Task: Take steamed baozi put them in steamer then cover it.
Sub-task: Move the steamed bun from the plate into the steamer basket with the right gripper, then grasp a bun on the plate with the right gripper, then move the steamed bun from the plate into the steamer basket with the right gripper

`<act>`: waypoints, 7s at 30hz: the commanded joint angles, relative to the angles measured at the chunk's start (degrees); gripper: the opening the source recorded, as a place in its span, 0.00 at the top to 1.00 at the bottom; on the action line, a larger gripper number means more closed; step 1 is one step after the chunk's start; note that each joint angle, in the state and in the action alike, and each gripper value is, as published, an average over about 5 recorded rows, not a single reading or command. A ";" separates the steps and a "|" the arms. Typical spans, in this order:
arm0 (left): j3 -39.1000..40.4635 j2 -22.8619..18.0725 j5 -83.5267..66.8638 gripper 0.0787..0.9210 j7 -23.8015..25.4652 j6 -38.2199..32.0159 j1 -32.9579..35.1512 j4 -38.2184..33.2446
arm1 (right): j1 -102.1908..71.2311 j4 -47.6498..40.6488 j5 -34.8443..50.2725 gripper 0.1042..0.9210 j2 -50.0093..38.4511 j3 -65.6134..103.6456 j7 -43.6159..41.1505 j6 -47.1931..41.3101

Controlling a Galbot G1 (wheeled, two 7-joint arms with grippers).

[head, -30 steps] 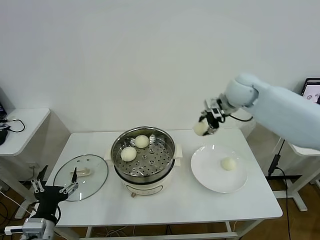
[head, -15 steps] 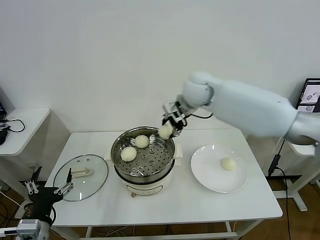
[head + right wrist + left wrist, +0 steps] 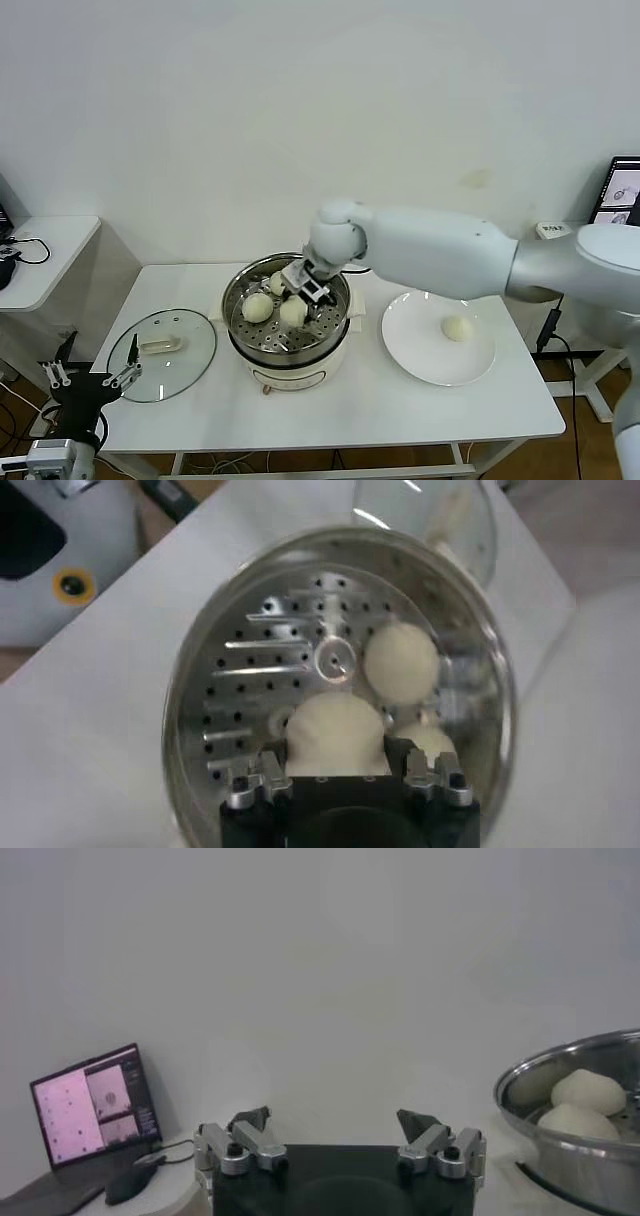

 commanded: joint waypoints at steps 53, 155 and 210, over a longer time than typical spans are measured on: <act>0.71 2.27 -0.06 0.12 -0.01 -0.25 -1.43 0.50 | -7.69 3.09 -5.21 0.12 -34.36 15.19 -6.11 -10.38; 2.07 2.24 1.08 0.12 0.30 -0.13 -1.98 1.05 | 2.14 -3.31 1.58 0.37 -27.30 14.10 -6.20 -13.79; 2.21 1.56 1.09 0.12 0.23 -0.15 -3.28 1.10 | -6.70 -6.55 13.92 0.34 -1.96 4.56 10.67 -34.57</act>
